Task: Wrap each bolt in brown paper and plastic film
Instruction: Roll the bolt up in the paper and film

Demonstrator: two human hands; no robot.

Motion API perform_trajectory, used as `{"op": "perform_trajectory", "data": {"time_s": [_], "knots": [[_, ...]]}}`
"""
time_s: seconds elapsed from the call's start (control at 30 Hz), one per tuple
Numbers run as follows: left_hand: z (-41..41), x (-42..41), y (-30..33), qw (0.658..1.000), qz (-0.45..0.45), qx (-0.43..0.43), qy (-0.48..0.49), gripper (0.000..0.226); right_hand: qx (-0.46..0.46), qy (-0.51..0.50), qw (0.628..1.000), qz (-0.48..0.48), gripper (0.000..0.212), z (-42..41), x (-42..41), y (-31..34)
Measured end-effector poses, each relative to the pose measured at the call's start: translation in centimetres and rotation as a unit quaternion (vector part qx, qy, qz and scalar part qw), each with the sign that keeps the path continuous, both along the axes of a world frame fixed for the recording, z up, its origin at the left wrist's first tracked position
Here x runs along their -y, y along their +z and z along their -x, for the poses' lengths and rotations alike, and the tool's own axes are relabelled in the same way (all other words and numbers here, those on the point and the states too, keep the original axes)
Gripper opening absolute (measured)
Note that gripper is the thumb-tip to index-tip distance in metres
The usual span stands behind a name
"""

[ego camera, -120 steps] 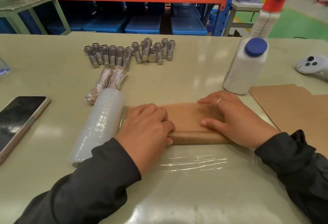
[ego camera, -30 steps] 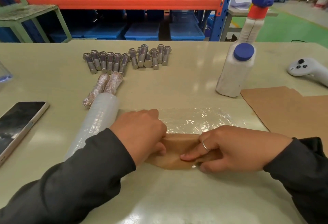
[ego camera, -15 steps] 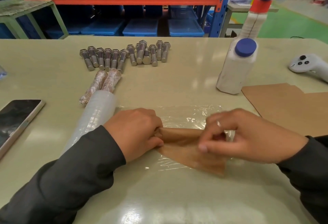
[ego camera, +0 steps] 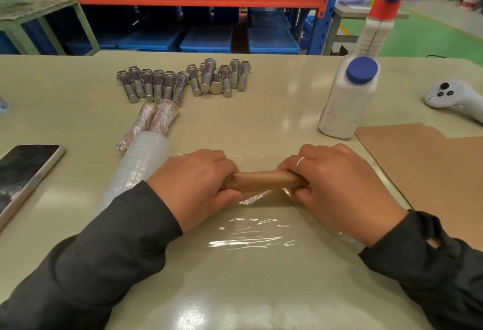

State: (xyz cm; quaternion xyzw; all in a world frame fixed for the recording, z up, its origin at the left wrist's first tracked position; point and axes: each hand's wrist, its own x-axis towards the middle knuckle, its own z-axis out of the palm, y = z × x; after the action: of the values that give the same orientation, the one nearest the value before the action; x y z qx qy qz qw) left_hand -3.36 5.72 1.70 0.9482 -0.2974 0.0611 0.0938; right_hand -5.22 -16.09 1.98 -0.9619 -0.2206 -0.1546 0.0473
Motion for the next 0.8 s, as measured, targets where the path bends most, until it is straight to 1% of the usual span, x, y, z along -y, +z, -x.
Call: {"op": "perform_trajectory", "data": {"time_s": [0.13,0.23,0.33,0.43,0.5,0.6,0.7,0.8], "knots": [[-0.01,-0.33,0.09,1.0,0.014,0.002,-0.002,0.03,0.032,-0.018,0.999,0.003,0.024,-0.25,0.58,0.48],[0.03,-0.17,0.05,1.0,0.007,-0.003,-0.004,0.03,0.029,-0.019,0.999,-0.004,0.02,-0.24,0.66,0.64],[0.12,-0.18,-0.03,1.0,0.004,-0.003,-0.004,0.031,-0.014,-0.001,1.0,-0.01,0.014,-0.36,0.85,0.68],[0.12,-0.11,-0.01,1.0,0.003,-0.003,-0.007,0.031,-0.076,0.013,0.996,-0.037,0.016,-0.57,0.93,0.73],[0.05,-0.08,-0.07,1.0,-0.009,-0.007,-0.009,0.032,-0.094,0.009,0.995,-0.039,0.016,-0.64,0.88,0.74],[-0.03,-0.15,-0.2,1.0,0.003,-0.003,-0.015,0.032,-0.076,0.012,0.997,-0.006,0.017,-0.63,0.72,0.61],[0.03,-0.2,0.06,1.0,-0.004,0.014,-0.012,0.028,-0.032,0.022,0.999,0.032,0.021,-0.72,0.57,0.14],[-0.01,-0.34,0.11,0.996,-0.03,0.059,-0.063,0.021,0.009,0.026,0.997,0.07,0.026,-0.81,0.65,0.0]]}}
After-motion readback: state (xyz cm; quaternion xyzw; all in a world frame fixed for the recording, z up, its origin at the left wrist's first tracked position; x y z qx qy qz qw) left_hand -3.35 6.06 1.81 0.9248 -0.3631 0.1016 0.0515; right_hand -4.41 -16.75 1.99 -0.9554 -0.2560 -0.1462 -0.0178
